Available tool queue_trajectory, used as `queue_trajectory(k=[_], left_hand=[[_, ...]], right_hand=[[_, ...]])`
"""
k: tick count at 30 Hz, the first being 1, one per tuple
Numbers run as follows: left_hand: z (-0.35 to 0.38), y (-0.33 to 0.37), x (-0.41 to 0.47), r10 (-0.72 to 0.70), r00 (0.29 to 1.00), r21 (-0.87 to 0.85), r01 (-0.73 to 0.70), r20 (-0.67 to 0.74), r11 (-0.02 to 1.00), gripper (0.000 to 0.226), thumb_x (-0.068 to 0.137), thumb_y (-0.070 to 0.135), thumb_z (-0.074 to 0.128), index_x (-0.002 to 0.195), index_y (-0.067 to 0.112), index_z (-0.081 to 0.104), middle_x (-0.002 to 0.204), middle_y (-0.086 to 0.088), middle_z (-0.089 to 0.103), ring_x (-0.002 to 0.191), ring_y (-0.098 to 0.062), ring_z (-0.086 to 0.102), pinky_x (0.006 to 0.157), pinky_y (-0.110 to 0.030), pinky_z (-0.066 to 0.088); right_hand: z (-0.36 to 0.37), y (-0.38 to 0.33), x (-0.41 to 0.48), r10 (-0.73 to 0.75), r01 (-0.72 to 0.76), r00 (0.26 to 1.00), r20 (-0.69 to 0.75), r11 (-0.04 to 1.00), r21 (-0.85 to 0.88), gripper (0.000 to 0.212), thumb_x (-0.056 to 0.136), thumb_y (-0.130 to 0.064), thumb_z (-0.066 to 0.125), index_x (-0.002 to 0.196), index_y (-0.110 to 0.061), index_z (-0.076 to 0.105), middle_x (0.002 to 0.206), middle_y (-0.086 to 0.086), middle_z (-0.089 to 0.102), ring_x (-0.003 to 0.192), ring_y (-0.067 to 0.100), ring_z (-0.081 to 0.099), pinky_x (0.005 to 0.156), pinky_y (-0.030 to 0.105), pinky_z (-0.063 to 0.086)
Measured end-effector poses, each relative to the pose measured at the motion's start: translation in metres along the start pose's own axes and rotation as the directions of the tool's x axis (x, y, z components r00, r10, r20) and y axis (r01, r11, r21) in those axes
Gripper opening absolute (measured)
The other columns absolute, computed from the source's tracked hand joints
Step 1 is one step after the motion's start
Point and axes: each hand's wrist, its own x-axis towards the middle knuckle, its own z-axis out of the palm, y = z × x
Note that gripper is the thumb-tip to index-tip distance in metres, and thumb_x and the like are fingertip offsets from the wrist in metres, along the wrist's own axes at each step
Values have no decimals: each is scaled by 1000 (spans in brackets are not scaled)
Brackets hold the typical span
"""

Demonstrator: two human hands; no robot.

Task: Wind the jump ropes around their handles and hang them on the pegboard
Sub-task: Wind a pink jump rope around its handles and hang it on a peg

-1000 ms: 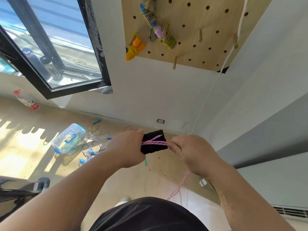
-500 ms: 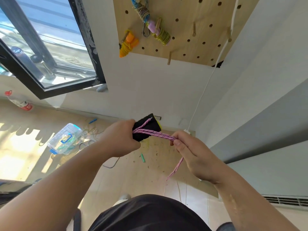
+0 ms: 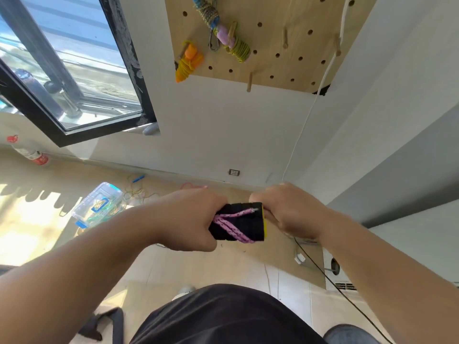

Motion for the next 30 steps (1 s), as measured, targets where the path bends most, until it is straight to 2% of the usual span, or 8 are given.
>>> queue_trajectory(k=[4,8,10,15,19,21,25,30], left_hand=[[3,13,3,21,998,353,-41,60,935,17,81,24,60,92,23,46,80,6,53,70,-12,49,54,-24,20],[10,9,12,-68,996,503,30,56,864,18,84,20,56,98,22,46,86,5,54,78,-20,51,64,-33,28],[12,0,21,-159,987,488,133,12,863,22,82,18,56,103,21,48,83,5,51,74,-20,51,58,-32,34],[5,-28,44,-290,937,270,336,-196,902,17,80,21,58,95,22,50,83,4,57,72,-17,59,53,-30,43],[6,-38,51,-452,866,-241,402,-212,883,18,76,22,67,88,17,55,78,-2,60,65,-17,56,53,-27,42],[10,-35,48,-517,830,-462,382,-209,800,18,75,16,70,86,15,56,72,-3,57,60,-17,53,51,-25,39],[18,-14,42,-517,830,-613,301,-209,731,19,72,9,70,83,11,55,66,-3,52,52,-15,48,46,-23,37],[12,26,35,-367,907,-717,117,-204,688,25,65,8,70,87,12,58,62,2,48,48,-10,44,46,-24,37]], right_hand=[[-29,12,22,-26,61,994,108,942,-330,20,105,-29,39,99,-25,58,79,-3,54,75,21,49,75,35,39],[-51,1,31,32,-12,997,64,956,-293,19,106,-28,41,103,-23,60,82,-2,52,78,21,48,75,35,36],[-53,-13,28,58,-51,998,23,969,-243,21,105,-29,42,100,-19,59,83,1,57,78,23,50,69,36,34],[-32,-36,0,151,-156,986,-67,984,-89,16,104,-21,41,89,-22,43,73,-2,52,68,24,47,61,41,34],[-11,-22,-29,195,-144,964,-179,954,262,42,103,-54,31,89,-24,56,67,-8,50,67,11,48,62,26,37],[5,-11,-41,262,-183,943,-206,924,337,46,104,-56,27,87,-27,59,78,-15,56,76,7,52,63,18,34],[25,4,-58,378,-277,873,-307,904,327,31,103,-49,34,90,-36,59,91,-26,57,82,5,55,63,15,36],[36,9,-68,481,-246,851,-211,720,649,32,99,-51,36,94,-39,65,63,-16,52,59,7,46,61,21,40]])
